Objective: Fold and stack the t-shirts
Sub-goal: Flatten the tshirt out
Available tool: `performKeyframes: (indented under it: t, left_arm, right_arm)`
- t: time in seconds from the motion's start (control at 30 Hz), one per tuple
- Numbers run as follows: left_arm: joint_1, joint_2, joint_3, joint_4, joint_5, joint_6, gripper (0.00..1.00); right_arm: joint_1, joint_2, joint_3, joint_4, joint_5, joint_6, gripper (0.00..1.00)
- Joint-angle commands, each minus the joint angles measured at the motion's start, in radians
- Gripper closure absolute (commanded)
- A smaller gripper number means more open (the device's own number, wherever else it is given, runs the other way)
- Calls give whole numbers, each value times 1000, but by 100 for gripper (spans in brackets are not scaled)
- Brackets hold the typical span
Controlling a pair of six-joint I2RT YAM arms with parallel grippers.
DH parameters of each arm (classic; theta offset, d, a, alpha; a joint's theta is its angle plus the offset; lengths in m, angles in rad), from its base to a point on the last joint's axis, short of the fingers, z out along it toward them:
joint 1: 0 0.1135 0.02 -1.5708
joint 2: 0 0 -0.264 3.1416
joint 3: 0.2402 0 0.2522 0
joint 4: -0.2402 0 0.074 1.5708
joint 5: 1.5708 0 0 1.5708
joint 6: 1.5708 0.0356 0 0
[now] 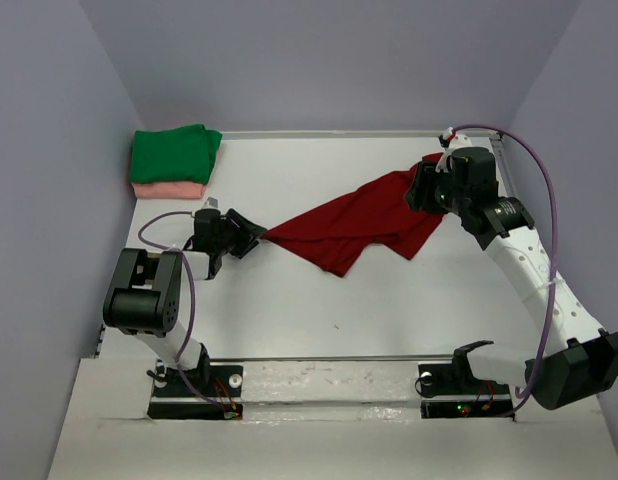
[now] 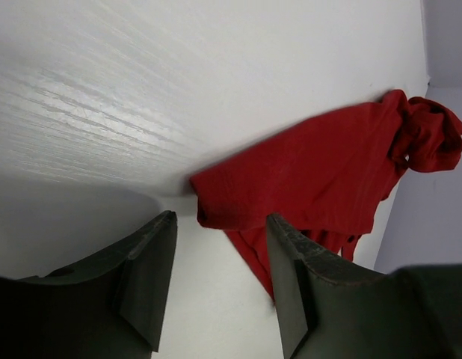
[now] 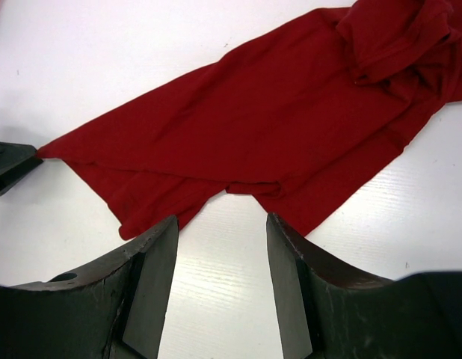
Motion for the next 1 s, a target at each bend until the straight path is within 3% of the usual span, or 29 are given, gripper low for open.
performKeyframes:
  t: [0.0, 0.1, 0.47, 0.97]
  left_arm:
    - [-15, 11, 43, 1, -4, 12, 44]
    - [-19, 11, 46, 0, -9, 11, 51]
    - [-19, 37, 65, -8, -23, 20, 54]
    - [-21, 53, 80, -11, -24, 18, 72]
  right_arm:
    - [-1, -2, 14, 27, 5, -7, 44]
    - [-1, 1, 12, 28, 5, -8, 44]
    - [-1, -2, 3, 30, 3, -10, 44]
    - [-1, 13, 3, 30, 7, -10, 44]
